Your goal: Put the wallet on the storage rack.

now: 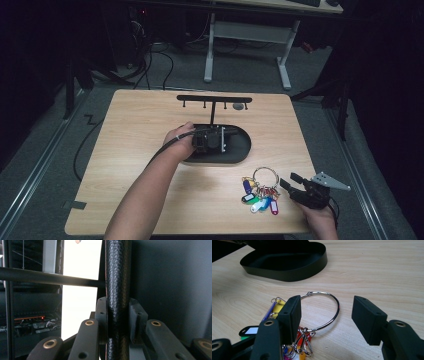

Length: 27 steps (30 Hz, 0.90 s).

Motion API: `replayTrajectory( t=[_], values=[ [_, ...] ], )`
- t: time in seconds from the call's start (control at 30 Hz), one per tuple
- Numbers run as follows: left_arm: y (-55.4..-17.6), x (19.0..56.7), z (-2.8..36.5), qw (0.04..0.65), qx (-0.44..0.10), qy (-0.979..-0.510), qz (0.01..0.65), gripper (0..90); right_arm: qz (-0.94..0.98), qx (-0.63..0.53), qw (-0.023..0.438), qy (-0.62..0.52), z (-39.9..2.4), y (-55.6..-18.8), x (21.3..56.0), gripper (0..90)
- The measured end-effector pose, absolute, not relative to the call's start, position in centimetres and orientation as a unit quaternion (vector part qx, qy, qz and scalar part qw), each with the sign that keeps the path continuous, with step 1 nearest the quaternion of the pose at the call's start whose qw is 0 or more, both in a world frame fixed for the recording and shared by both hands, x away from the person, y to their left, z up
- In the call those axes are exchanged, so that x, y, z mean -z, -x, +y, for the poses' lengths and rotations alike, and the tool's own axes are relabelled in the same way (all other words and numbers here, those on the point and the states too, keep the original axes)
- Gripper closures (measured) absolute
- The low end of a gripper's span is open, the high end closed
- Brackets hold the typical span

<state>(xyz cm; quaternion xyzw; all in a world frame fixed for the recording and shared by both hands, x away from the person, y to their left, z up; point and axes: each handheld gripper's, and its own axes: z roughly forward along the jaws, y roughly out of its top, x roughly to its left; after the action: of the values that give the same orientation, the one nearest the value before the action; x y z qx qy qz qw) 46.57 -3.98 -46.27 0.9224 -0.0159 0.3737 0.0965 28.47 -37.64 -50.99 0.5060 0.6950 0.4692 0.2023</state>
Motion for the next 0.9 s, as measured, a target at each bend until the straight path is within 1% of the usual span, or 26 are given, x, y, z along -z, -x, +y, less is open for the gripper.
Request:
replayTrajectory(
  t=[0.07, 0.3, 0.33, 0.43, 0.47, 0.5, 0.63, 0.73, 0.8, 0.83, 0.9],
  values=[
    [-47.0, 46.6, -4.2, 0.097, -0.368, -0.924, -0.018, 73.3, 0.695, -0.469, 0.201, -0.507, -37.6, -28.5, 51.1, 41.1],
    [-46.7, 47.3, -4.3, 0.089, -0.360, -0.928, -0.025, 72.6, 0.694, -0.469, 0.200, -0.509, -37.7, -28.5, 51.1, 41.2],
    [-46.6, 47.4, -4.4, 0.084, -0.347, -0.934, -0.019, 71.4, 0.696, -0.469, 0.201, -0.506, -37.7, -28.5, 51.1, 41.2],
    [-46.2, 47.6, -4.4, 0.085, -0.338, -0.937, -0.013, 67.1, 0.698, -0.468, 0.201, -0.504, -37.6, -28.4, 51.0, 41.2],
    [-45.9, 47.7, -4.3, 0.095, -0.325, -0.941, -0.002, 65.2, 0.697, -0.468, 0.199, -0.505, -37.6, -28.4, 51.1, 41.2],
    [-45.9, 47.7, -4.3, 0.095, -0.325, -0.941, -0.002, 62.9, 0.697, -0.468, 0.199, -0.505, -37.6, -28.4, 51.1, 41.2],
    [-45.4, 48.1, -4.1, 0.106, -0.301, -0.948, 0.014, 61.5, 0.695, -0.467, 0.199, -0.509, -37.7, -28.7, 51.1, 41.2],
    [-45.0, 48.2, -3.9, 0.110, -0.292, -0.950, 0.017, 57.9, 0.699, -0.466, 0.203, -0.503, -37.5, -28.6, 51.0, 42.0],
    [-44.4, 47.6, -3.5, 0.129, -0.287, -0.949, 0.032, 58.6, 0.701, -0.464, 0.206, -0.500, -37.4, -28.5, 51.0, 41.9],
    [-44.4, 47.6, -3.5, 0.129, -0.287, -0.949, 0.032, 58.5, 0.701, -0.464, 0.206, -0.500, -37.4, -28.5, 51.0, 41.9],
    [-44.1, 46.7, -2.9, 0.154, -0.284, -0.945, 0.060, 58.6, 0.701, -0.462, 0.208, -0.502, -37.5, -28.5, 51.0, 41.8]
  ],
)
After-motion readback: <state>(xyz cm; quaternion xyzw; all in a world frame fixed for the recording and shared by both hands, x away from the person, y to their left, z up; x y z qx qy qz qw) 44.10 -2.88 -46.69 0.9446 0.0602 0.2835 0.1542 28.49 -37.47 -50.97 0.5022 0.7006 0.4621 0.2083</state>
